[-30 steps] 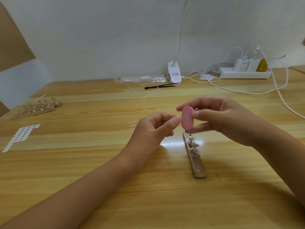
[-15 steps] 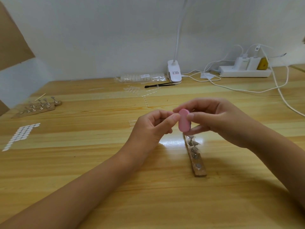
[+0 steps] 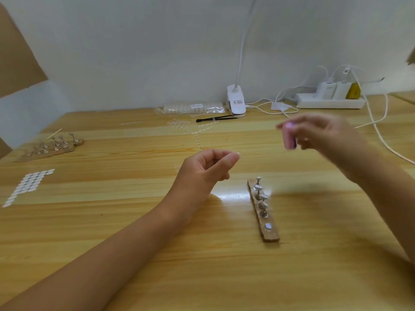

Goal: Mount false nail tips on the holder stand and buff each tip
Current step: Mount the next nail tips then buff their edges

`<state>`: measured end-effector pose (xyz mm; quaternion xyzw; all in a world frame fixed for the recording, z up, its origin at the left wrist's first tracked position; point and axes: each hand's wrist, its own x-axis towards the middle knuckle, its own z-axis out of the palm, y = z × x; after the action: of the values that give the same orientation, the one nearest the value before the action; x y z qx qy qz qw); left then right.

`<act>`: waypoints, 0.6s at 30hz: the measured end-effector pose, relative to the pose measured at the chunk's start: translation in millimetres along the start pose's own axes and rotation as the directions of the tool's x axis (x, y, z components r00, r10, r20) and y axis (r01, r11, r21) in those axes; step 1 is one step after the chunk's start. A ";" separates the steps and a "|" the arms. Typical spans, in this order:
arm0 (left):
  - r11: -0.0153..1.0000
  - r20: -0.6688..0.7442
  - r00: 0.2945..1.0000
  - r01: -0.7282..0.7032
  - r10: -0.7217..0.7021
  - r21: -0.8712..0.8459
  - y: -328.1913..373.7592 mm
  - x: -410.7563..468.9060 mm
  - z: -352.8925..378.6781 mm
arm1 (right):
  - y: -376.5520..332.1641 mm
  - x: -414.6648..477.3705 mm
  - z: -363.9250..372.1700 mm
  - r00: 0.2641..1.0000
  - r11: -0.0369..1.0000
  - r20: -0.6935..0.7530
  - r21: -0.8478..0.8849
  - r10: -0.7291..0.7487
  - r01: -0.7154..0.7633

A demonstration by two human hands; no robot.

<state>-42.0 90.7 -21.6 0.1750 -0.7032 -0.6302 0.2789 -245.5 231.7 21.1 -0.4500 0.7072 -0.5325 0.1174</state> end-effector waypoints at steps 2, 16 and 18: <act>0.999 0.045 0.998 0.033 -0.033 -0.008 2.7 -0.9 0.5 | 13.1 0.5 4.5 0.995 0.859 0.075 -0.511 0.065 -0.018; 0.993 0.166 0.985 0.069 -0.052 -0.095 4.1 -3.1 1.4 | -36.5 -33.3 45.9 0.904 0.896 0.253 -0.199 -0.344 0.396; 0.994 0.155 0.987 0.053 -0.037 -0.099 5.6 -4.0 1.3 | -45.0 -38.3 36.5 0.917 0.915 0.294 -0.221 -0.268 0.338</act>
<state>-39.1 95.0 -16.8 0.1273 -0.6850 -0.6832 0.2184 -177.2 236.0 32.9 -0.6320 0.6721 -0.3809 0.0617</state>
